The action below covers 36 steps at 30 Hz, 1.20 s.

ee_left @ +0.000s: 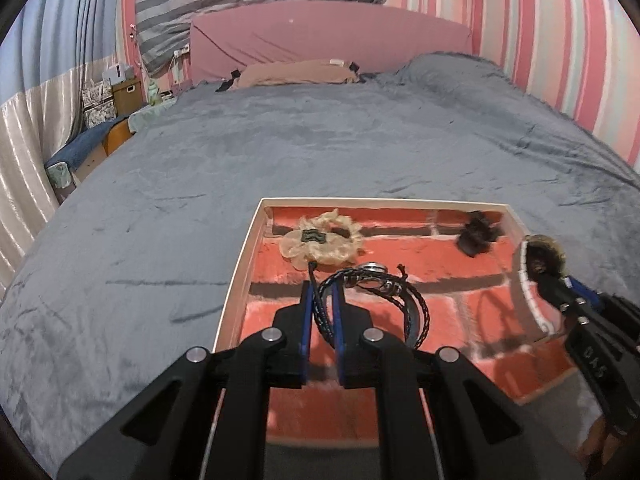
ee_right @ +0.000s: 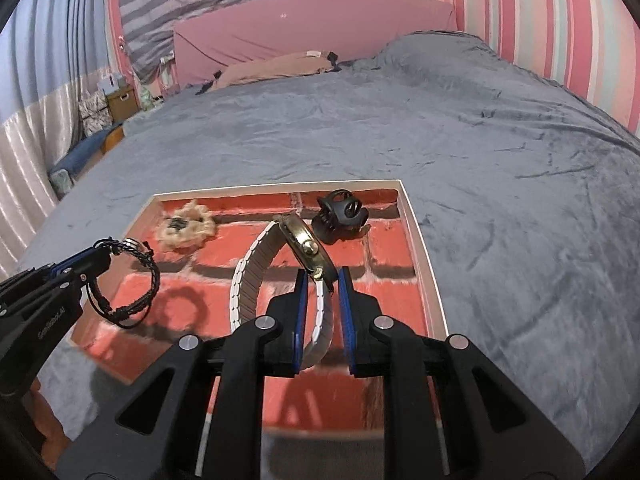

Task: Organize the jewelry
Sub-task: 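Carry the braided bracelet and white watch over the tray with both tools, then open both tools to release the bracelet and watch into the tray, then move both tools back toward the remaining jewelry on the bed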

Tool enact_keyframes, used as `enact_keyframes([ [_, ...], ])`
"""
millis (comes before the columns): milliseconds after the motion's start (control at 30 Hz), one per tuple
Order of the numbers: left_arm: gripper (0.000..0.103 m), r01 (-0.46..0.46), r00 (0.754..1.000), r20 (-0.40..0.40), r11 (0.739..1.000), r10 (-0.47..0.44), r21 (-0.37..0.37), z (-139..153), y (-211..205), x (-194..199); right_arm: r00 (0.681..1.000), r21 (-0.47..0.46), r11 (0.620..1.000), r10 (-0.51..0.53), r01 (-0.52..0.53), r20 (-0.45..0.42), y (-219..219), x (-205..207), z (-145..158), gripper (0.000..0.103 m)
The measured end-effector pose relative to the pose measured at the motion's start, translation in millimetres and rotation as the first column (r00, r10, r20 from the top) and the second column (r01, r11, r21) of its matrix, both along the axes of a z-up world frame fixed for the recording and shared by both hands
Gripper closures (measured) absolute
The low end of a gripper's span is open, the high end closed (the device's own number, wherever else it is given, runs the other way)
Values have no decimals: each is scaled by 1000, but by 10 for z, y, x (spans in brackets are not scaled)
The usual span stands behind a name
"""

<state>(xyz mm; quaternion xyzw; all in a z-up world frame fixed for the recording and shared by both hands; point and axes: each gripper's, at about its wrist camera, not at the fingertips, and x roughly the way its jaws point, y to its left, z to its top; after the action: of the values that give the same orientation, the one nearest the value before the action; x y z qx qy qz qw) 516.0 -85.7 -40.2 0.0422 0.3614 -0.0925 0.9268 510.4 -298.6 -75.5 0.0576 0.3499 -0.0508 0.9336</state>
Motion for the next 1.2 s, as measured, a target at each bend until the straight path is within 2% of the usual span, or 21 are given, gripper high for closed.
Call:
enact_keyframes([
  [133, 93, -19, 999, -32, 1000, 19, -5, -165, 46, 245, 999, -25, 1000, -9, 8, -37, -34, 198, -142, 87],
  [267, 93, -25, 998, -53, 1000, 26, 14, -302, 56, 376, 997, -9, 1000, -26, 26, -77, -79, 314, -309, 87],
  [433, 93, -29, 996, -79, 997, 34, 72, -517, 16, 420, 993, 4, 999, -34, 35, -114, -94, 371, -480, 87],
  [700, 92, -57, 991, -117, 996, 65, 71, -620, 94, 501, 992, -8, 1000, -31, 30, -125, -94, 407, -496, 85],
  [767, 92, -57, 990, -124, 996, 65, 67, -617, 98, 495, 991, -5, 1000, -26, 25, -130, -98, 409, -493, 82],
  [900, 91, -52, 988, -144, 996, 62, 72, -598, 105, 490, 993, -14, 1000, -11, 10, -120, -96, 386, -439, 63],
  [967, 84, -48, 989, -138, 995, 59, 82, -564, 98, 455, 993, -1, 1000, -10, 10, -114, -110, 356, -381, 62],
  [1000, 67, -50, 990, -130, 995, 61, 86, -542, 98, 444, 994, 6, 1000, -13, 14, -112, -119, 338, -359, 60],
  [1067, 45, -69, 993, -91, 992, 79, 103, -462, 107, 373, 993, 14, 1000, -13, 14, -114, -121, 305, -325, 57],
  [1200, 45, -58, 994, -83, 993, 66, 101, -305, 103, 253, 994, -2, 1000, -4, 4, -111, -106, 187, -239, 52],
])
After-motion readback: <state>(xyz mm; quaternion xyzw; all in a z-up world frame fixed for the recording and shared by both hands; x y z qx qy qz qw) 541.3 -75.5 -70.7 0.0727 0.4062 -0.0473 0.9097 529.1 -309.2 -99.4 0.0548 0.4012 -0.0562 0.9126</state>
